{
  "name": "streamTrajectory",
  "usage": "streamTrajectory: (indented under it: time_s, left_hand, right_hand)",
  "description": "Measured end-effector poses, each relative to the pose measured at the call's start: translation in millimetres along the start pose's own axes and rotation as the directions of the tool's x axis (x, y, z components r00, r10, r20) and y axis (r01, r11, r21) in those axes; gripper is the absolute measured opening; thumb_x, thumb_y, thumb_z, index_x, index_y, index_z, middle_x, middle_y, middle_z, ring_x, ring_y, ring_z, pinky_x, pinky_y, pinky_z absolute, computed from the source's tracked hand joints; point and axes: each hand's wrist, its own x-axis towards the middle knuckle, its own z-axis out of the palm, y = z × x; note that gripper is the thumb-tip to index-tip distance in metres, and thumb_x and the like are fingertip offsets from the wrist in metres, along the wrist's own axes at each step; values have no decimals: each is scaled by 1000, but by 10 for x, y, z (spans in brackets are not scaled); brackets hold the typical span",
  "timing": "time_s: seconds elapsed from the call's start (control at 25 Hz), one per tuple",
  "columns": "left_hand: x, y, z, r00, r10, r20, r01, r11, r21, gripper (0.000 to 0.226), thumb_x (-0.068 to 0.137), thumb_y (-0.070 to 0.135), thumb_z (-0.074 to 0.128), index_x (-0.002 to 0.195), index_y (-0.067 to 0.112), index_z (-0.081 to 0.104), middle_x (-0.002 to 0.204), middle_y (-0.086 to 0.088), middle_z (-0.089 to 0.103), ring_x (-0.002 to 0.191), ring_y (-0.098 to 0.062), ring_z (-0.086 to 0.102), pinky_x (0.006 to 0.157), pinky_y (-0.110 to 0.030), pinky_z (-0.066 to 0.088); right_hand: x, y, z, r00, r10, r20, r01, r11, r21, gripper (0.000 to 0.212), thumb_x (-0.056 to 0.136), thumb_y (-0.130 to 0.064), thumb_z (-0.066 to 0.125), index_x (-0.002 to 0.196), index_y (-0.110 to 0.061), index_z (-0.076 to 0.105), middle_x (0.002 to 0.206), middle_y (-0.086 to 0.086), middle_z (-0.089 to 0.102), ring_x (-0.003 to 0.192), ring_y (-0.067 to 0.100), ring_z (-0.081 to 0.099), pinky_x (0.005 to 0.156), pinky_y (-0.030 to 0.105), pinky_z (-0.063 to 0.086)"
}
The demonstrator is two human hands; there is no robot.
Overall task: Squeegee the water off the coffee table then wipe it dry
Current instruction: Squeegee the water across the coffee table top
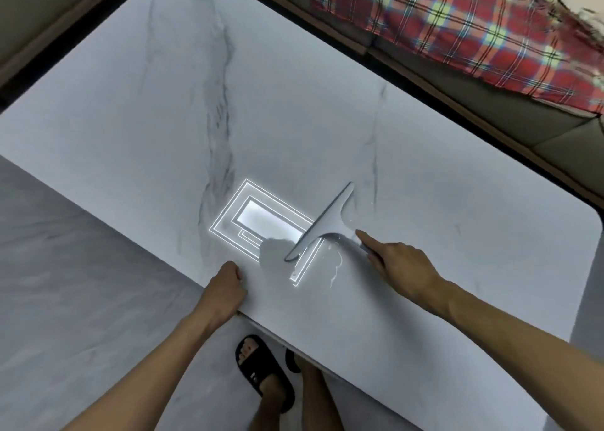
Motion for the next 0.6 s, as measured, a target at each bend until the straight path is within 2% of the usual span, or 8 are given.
streamTrajectory:
  time_s: [0.08, 0.2, 0.28, 0.36, 0.4, 0.48, 0.52, 0.6]
  left_hand:
    - [-21, 76, 213, 1000, 20, 24, -21, 998, 52, 16, 78, -2, 39, 81, 14, 38, 92, -5, 44, 75, -16, 43, 62, -27, 33]
    - [-57, 95, 469, 998, 12, 56, -19, 993, 115, 19, 76, -4, 39, 89, 9, 44, 119, -14, 40, 113, -24, 42, 89, -32, 34]
    - [-83, 72, 546, 996, 0, 87, -11, 992, 129, 22, 79, -4, 39, 99, 5, 45, 148, -20, 24, 128, -21, 34, 96, -34, 32]
    - [-64, 50, 586, 997, -38, 71, 28, 990, 136, 28, 85, -1, 37, 112, 3, 42, 157, -21, 16, 140, -29, 28, 101, -36, 30]
    - [-56, 50, 591, 998, -55, 36, 51, 991, 121, 27, 88, 2, 34, 114, 6, 41, 149, -23, 32, 134, -34, 36, 96, -37, 33]
    - [-51, 37, 568, 996, -44, -78, 48, 997, 55, 10, 90, 9, 31, 96, 10, 39, 102, -18, 57, 95, -34, 53, 73, -35, 35]
    - [-54, 27, 573, 991, -42, -126, 47, 998, 37, 7, 90, 11, 30, 89, 10, 37, 84, -14, 55, 77, -30, 49, 62, -33, 33]
    - [-141, 3, 691, 985, -36, -171, 46, 997, 54, 7, 90, 12, 30, 84, 11, 34, 71, -9, 50, 61, -21, 40, 51, -32, 28]
  right_hand:
    - [-397, 286, 103, 999, 35, 14, -34, 999, -36, 47, 103, -39, 25, 150, -44, 19, 98, -1, 68, 86, 27, 62, 72, 36, 49]
    - [-799, 518, 131, 999, 47, 19, -46, 998, -44, 48, 103, -36, 28, 150, -43, 19, 88, -6, 66, 81, 23, 61, 65, 33, 46]
    - [-864, 492, 124, 1000, -4, -26, 3, 999, -54, 49, 103, -38, 29, 150, -44, 17, 77, -7, 58, 72, 22, 58, 60, 31, 40]
    - [-710, 312, 132, 992, -90, -86, 86, 995, -47, 48, 102, -41, 27, 149, -45, 15, 76, -5, 55, 69, 25, 57, 59, 32, 37]
    - [-579, 182, 166, 984, -144, -101, 140, 989, -47, 48, 102, -42, 26, 149, -44, 16, 80, -2, 57, 72, 28, 58, 59, 33, 36]
    - [-332, -117, 313, 968, -236, -86, 229, 970, -84, 46, 103, -39, 27, 148, -41, 20, 87, 4, 60, 77, 33, 60, 60, 34, 36]
    - [-251, -232, 371, 961, -269, -59, 262, 959, -106, 45, 103, -36, 29, 148, -39, 20, 90, 5, 61, 78, 34, 61, 61, 35, 37]
    - [-219, -261, 500, 950, -308, -44, 301, 946, -120, 50, 103, -27, 34, 149, -38, 19, 93, 7, 61, 78, 33, 61, 61, 34, 36]
